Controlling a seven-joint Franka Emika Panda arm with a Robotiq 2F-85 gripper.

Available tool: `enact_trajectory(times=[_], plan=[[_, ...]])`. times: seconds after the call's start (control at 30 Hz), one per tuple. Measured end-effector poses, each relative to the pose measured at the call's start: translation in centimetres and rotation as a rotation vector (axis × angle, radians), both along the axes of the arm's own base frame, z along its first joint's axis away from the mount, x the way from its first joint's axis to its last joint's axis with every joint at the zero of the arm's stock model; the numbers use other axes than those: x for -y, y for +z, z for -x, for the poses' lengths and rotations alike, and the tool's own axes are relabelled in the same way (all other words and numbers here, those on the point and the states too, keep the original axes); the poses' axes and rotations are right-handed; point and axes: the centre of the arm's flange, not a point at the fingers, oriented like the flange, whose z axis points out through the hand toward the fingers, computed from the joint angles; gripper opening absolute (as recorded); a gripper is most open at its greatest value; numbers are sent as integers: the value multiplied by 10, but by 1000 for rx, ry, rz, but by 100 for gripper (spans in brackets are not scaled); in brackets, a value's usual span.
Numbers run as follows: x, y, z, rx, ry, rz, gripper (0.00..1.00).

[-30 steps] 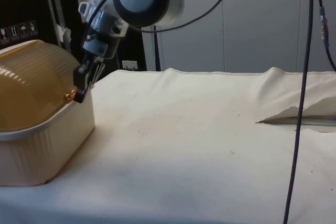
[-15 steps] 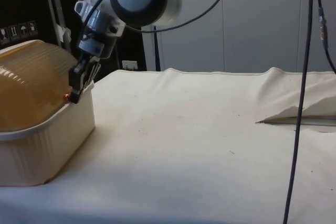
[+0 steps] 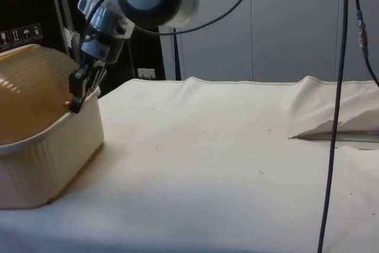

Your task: Open the lid, then close it.

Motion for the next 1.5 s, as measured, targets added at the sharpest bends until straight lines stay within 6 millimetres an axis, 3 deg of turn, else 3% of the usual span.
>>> enact_trajectory(times=[0.83, 1.5], plan=[[-1, 50, -17, 83, -6, -19, 0], [-6, 75, -58, 168, -18, -52, 0]])
